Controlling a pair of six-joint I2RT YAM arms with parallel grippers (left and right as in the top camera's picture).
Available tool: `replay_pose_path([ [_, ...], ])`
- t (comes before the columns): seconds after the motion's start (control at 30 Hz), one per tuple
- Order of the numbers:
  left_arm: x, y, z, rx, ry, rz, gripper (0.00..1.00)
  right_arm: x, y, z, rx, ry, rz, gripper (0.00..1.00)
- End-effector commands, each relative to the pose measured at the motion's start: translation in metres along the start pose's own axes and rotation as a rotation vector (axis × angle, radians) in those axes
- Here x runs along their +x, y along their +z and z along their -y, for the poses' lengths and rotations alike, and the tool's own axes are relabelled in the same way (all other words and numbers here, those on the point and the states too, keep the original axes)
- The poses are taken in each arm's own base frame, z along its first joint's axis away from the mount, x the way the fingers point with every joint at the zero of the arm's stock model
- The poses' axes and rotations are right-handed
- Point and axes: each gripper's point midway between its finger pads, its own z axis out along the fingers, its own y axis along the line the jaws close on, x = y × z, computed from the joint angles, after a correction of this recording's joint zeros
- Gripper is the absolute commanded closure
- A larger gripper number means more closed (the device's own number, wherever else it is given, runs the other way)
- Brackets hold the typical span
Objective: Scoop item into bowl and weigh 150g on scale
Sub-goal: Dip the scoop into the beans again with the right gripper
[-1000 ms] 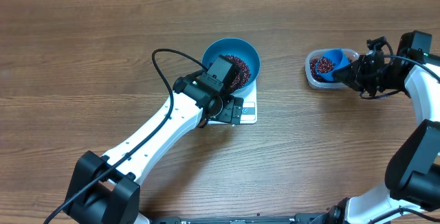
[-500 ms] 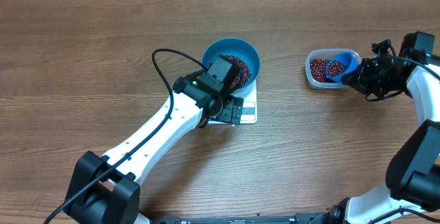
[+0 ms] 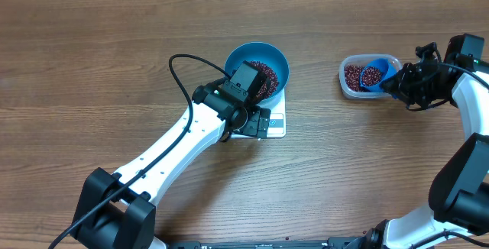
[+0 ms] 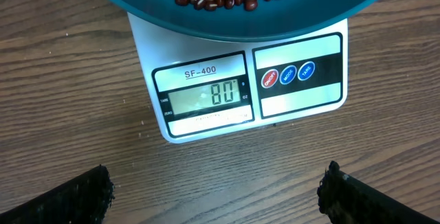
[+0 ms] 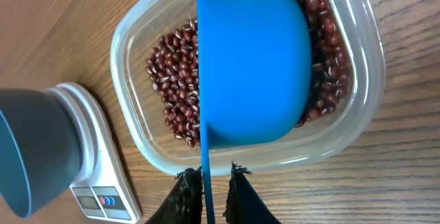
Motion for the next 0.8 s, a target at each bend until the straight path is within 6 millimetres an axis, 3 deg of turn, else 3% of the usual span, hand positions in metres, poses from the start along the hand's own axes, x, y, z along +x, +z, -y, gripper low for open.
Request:
replay_pose_path([
  [0.0,-0.002,0.0,0.005,0.012,-0.008,0.002,0.01,-0.004,-0.002,0.0,0.002,0.049,0.017,0.9],
  [0.03,-0.001,0.0,0.005,0.012,-0.008,0.001,0.0,-0.004,-0.002,0.0,0.002,0.052,0.017,0.89],
  [0.17,-0.002,0.0,0.005,0.011,-0.008,0.001,0.01,-0.005,-0.008,0.003,0.008,0.098,0.029,0.6],
  [0.33,-0.002,0.0,0.005,0.011,-0.008,0.001,0.0,-0.008,-0.033,-0.007,0.005,0.08,0.09,0.46],
  [0.47,-0.001,0.0,0.005,0.012,-0.008,0.001,0.0,-0.005,-0.047,-0.002,0.083,0.149,0.123,0.45],
  [0.6,-0.001,0.0,0.005,0.012,-0.008,0.001,0.0,-0.003,-0.046,-0.01,0.091,0.134,0.126,0.45],
  [0.7,-0.002,0.0,0.005,0.011,-0.008,0.001,0.01,0.0,-0.053,0.003,0.202,0.18,0.151,0.45],
  [0.77,-0.001,0.0,0.005,0.012,-0.008,0.001,0.0,0.003,-0.058,0.001,0.196,0.174,0.174,0.45],
])
